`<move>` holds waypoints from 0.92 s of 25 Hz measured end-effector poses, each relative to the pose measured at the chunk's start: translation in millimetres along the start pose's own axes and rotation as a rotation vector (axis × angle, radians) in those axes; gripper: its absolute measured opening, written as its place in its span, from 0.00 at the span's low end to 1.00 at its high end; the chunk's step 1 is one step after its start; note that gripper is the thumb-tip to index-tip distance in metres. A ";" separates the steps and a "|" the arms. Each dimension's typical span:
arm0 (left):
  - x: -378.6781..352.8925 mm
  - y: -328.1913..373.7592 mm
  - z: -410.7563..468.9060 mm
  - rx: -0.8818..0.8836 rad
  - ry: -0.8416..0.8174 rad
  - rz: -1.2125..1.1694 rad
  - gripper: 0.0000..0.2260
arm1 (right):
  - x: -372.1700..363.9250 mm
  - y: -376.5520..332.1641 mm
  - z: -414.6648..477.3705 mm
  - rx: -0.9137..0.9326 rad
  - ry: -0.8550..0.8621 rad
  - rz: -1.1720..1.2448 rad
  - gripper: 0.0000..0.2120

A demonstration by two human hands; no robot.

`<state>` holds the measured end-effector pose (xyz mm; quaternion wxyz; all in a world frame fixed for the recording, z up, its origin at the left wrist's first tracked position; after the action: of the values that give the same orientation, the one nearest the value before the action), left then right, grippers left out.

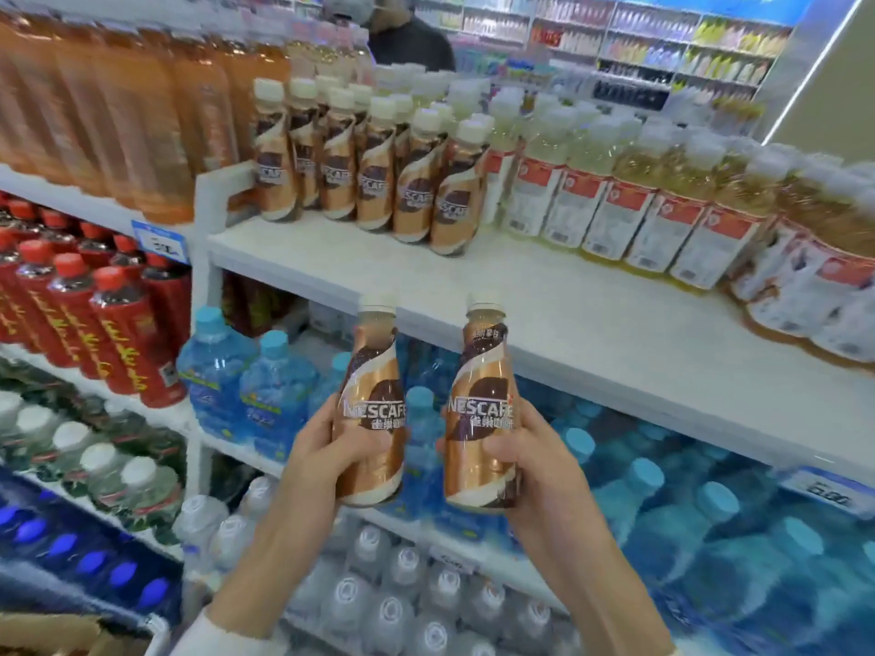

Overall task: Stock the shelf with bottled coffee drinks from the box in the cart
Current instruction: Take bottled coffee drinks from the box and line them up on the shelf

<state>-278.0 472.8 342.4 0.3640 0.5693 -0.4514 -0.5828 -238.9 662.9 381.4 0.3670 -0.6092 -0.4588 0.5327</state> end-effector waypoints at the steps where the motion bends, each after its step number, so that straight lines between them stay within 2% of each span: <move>1: -19.9 4.1 9.1 -0.020 -0.023 0.007 0.20 | 14.9 -15.6 -1.8 0.038 0.028 0.003 0.30; 4: -76.7 20.8 42.8 -0.055 -0.112 0.050 0.17 | 56.3 -61.1 2.5 0.155 0.167 -0.039 0.32; 7: -124.2 46.9 83.8 -0.099 -0.183 0.134 0.19 | 88.2 -105.2 13.5 0.273 0.307 -0.127 0.30; 10: -159.8 75.9 113.9 -0.224 -0.231 0.274 0.21 | 109.2 -137.1 31.2 0.352 0.405 -0.239 0.29; 14: -175.2 89.7 133.0 -0.401 -0.225 0.532 0.22 | 113.7 -150.5 55.9 0.429 0.413 -0.355 0.30; 21: -170.9 68.2 146.1 -0.437 -0.289 0.640 0.21 | 121.8 -126.8 71.4 0.455 0.415 -0.472 0.32; 23: -169.4 65.1 145.7 -0.419 -0.285 0.643 0.25 | 120.2 -125.3 69.5 0.449 0.422 -0.519 0.33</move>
<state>-413.8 626.6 452.3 0.5697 0.2263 -0.5236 -0.5916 -327.1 813.0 449.8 0.6995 -0.4736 -0.3842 0.3726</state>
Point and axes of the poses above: each hand's wrist, its own z-axis towards the middle knuckle, its own x-axis out of the back of the hand, y = z × x, the point moved 8 cm from there along z, towards the middle knuckle
